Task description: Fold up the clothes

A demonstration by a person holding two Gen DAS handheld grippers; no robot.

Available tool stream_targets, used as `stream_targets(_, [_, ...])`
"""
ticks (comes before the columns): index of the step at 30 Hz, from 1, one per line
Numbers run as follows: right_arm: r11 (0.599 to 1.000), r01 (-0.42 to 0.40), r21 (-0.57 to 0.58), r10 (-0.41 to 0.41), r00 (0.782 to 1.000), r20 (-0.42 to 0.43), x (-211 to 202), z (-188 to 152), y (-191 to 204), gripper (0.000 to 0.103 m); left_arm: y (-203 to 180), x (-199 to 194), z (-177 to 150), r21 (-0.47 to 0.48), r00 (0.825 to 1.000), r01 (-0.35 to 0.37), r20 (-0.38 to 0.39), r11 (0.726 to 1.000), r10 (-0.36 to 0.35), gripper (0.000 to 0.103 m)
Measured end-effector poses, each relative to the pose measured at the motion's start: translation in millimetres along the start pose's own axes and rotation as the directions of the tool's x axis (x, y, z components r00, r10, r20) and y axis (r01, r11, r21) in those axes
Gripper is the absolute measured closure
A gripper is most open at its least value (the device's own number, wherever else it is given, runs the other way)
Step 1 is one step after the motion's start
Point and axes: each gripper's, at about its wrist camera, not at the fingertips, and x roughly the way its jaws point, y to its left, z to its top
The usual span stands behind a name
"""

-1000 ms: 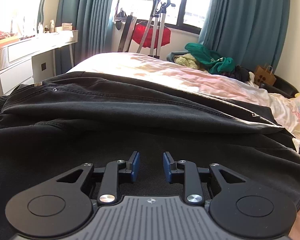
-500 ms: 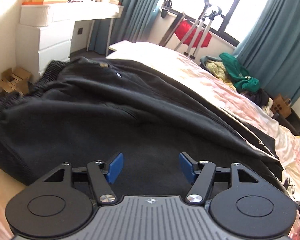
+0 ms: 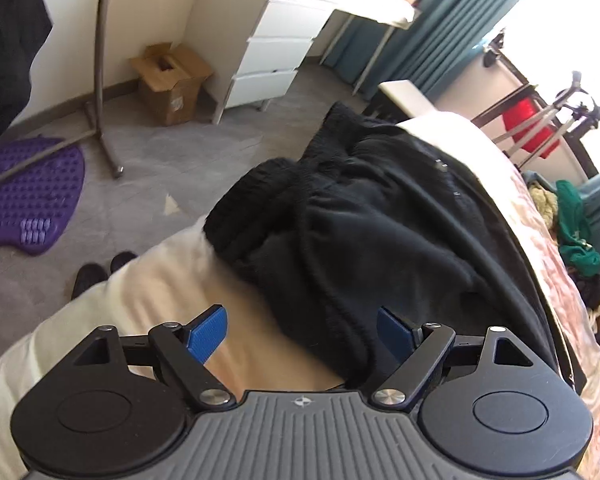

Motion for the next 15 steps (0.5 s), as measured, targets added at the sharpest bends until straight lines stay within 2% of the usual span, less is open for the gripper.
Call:
stream_targets(3, [1.0,-0.002,-0.001,0.002,1.0,0.001,-1,-1,0,0.096,34,18,-3,-0.183,0.994,0.078,-0.058,0.98,-0.09,0.025])
stream_targets(6, [1.0,-0.006,-0.002,0.006,1.0,0.002,-2,-1,0,0.096,56,31,-6,-0.34,0.983,0.156,-0.044,0.928,-0.181,0.03])
stream_targets(11, [1.0,-0.021,-0.006,0.021,1.0,0.005,-4,0,0,0.096,63,38,-5,-0.402,0.963,0.263,0.053,0.877,-0.265,0.03])
stream_targets(13, [1.0,-0.026,-0.011,0.026,1.0,0.011,-4,-1,2,0.096,60,40,-4,-0.412,0.946,0.318,0.085,0.854,-0.312,0.04])
stream_targets(14, [0.999,-0.034,-0.014,0.034,0.999,0.015,-4,-1,3,0.096,57,40,-4,-0.415,0.939,0.34,0.097,0.844,-0.331,0.051])
stream_targets(15, [0.999,-0.042,-0.018,0.043,0.999,0.021,-5,-1,4,0.096,53,40,-3,-0.408,0.936,0.349,0.102,0.844,-0.337,0.053])
